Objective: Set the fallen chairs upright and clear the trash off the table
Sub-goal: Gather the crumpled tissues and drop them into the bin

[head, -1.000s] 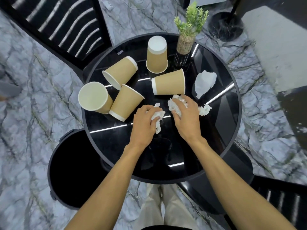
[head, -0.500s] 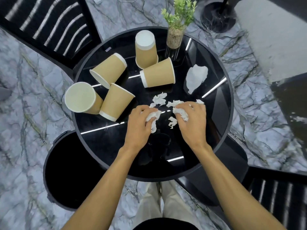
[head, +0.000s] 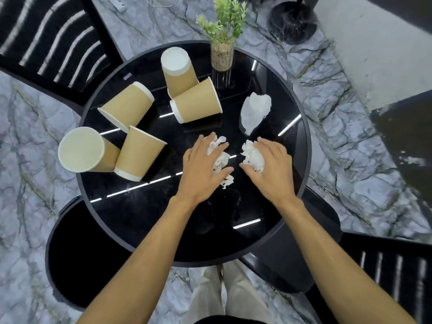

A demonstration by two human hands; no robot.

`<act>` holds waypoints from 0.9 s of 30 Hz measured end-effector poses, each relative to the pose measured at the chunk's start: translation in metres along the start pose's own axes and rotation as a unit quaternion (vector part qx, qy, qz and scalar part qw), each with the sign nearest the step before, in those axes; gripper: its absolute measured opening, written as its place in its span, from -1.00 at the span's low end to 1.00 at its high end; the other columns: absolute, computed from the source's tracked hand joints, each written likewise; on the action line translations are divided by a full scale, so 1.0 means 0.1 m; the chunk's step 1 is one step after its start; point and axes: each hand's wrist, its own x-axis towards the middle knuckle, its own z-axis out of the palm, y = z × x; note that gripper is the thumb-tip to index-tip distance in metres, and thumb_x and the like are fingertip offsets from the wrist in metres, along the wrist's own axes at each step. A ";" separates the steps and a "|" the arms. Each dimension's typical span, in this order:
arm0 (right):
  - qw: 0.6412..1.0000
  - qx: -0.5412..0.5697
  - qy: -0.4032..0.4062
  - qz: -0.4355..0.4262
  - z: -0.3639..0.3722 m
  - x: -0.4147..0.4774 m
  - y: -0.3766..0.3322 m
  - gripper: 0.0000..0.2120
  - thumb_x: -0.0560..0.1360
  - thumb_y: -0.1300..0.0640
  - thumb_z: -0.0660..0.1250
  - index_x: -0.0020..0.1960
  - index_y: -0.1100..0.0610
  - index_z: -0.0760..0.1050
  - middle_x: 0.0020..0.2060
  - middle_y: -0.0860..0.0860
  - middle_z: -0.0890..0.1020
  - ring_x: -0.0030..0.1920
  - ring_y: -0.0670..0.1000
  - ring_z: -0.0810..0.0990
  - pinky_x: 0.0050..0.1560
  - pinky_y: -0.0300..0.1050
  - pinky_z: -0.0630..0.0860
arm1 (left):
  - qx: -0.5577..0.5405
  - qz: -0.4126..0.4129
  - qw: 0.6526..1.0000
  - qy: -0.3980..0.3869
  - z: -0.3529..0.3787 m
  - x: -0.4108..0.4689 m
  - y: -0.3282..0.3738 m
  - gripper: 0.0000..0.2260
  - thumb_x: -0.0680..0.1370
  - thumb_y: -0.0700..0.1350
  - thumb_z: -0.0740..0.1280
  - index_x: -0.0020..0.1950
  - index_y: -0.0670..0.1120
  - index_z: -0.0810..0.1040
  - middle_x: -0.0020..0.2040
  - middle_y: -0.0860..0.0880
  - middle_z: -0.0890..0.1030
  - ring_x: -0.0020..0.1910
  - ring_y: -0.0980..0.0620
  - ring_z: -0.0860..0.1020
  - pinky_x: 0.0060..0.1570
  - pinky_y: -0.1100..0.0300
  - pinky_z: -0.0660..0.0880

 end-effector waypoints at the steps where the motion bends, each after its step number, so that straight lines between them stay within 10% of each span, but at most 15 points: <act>1: 1.000 -0.001 0.007 0.000 0.03 0.00 0.01 -0.53 0.43 -0.08 0.46 0.27 0.04 0.50 0.29 -0.09 0.52 0.29 -0.01 0.37 0.20 -0.09 0.30 | 0.016 0.001 1.000 0.000 0.03 0.00 -0.01 -0.45 0.52 0.21 0.34 0.48 0.12 0.37 0.57 0.02 0.20 0.57 -0.04 0.07 0.45 0.05 -0.04; 12: 0.991 0.121 0.048 0.018 -0.09 -0.07 0.05 -0.82 0.48 0.05 0.44 0.07 0.00 0.54 -0.01 -0.17 0.55 0.02 -0.09 0.42 0.06 -0.52 0.25 | -0.079 -0.024 0.994 0.066 0.04 -0.08 0.03 -0.70 0.53 -0.28 0.34 0.17 0.06 0.59 0.09 0.12 0.46 0.17 0.05 0.35 0.21 0.00 0.35; 20: 0.988 0.120 0.093 0.013 -0.46 0.62 -0.03 -0.72 0.45 0.06 0.46 0.13 0.07 0.55 0.07 -0.04 0.62 0.09 0.03 0.49 0.10 -0.52 0.22 | -0.126 -0.016 0.987 0.099 -0.13 -0.08 0.33 -0.68 0.55 -0.11 0.32 0.24 0.22 0.50 0.19 0.22 0.39 0.21 0.16 0.32 0.18 0.33 0.22; 27: 0.996 -0.034 -0.047 -0.065 -0.11 1.17 -0.03 -0.53 0.47 -0.12 0.39 0.34 -0.02 0.49 0.43 0.05 0.39 0.41 0.16 0.31 0.34 0.17 0.31 | -0.043 0.037 0.998 -0.001 0.24 -0.18 0.25 -0.60 0.53 0.16 0.33 0.34 0.07 0.51 0.44 0.00 0.36 0.50 0.04 0.19 0.53 -0.07 -0.01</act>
